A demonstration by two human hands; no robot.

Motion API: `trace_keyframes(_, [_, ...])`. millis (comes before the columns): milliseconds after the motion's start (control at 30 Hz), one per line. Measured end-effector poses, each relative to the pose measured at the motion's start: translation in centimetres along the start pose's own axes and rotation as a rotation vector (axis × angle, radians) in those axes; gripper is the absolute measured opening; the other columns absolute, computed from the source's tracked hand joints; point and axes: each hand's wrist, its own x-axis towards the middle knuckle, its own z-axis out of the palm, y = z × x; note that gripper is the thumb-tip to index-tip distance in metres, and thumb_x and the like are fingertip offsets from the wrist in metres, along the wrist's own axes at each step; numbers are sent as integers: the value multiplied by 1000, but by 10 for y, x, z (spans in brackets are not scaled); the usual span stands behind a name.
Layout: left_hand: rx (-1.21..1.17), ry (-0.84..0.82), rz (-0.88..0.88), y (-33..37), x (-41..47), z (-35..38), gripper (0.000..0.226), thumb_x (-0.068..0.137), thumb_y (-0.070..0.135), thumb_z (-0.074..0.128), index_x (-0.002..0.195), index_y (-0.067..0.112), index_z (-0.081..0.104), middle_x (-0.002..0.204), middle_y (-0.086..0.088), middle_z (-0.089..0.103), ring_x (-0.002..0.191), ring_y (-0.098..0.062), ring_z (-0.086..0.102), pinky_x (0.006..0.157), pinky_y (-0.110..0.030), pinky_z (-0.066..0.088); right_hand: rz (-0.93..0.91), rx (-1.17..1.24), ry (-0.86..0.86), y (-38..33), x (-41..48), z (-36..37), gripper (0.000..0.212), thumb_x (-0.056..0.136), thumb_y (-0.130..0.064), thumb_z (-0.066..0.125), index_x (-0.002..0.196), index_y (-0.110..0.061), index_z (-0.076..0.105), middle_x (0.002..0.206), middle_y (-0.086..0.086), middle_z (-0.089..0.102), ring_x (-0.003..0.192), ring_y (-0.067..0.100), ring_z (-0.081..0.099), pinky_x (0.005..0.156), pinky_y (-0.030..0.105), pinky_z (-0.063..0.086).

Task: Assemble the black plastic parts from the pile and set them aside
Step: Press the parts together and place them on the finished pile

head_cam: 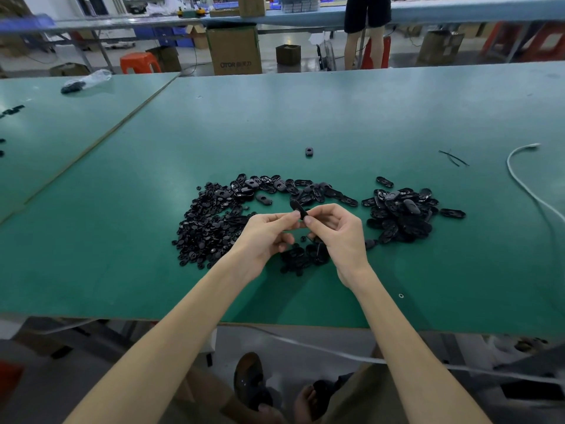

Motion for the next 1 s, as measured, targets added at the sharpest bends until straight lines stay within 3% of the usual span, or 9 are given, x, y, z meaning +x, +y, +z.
trace_keyframes(133, [24,5,23,-2,2,-1,13,95,23,75,89,11,74,78,4,74,57,-10,56,57,-23,45,-4,-5,-1,-1,-1,0,12,90,0,78,95,-9,73,88,2,79,86,16,76,71,24,59])
trace_keyframes(333, [163,105,93,-7,2,0,21,93,31,77,93,11,71,73,0,70,59,-12,57,54,-23,47,3,0,1,-2,-2,0,11,90,-2,79,97,-10,74,92,7,79,88,21,77,75,27,59])
trace_keyframes(467, [224,107,262,-4,1,-3,22,93,19,77,112,15,67,91,0,75,72,-15,72,56,-24,52,-2,-4,-18,-2,-1,-1,10,92,-4,77,98,-13,77,88,4,79,79,16,74,72,24,58])
trace_keyframes(567, [357,45,346,3,2,-9,15,92,13,77,107,15,73,88,-1,74,72,-16,73,57,-26,53,-6,-24,-33,-1,-1,0,11,94,-5,75,98,-15,77,84,-1,77,74,11,70,70,23,57])
trace_keyframes(733, [363,-59,283,17,2,-19,14,88,7,80,101,3,74,87,-12,78,75,-23,76,66,-30,60,7,-47,-53,-3,-2,0,12,95,-6,74,96,-17,76,80,-4,76,69,10,67,66,23,57])
trace_keyframes(1000, [388,-222,194,30,0,-32,19,90,3,77,109,1,74,97,-20,78,82,-26,76,76,-31,62,7,-84,-90,-3,-3,1,8,93,-6,76,93,-15,76,78,-1,76,66,12,68,64,23,57])
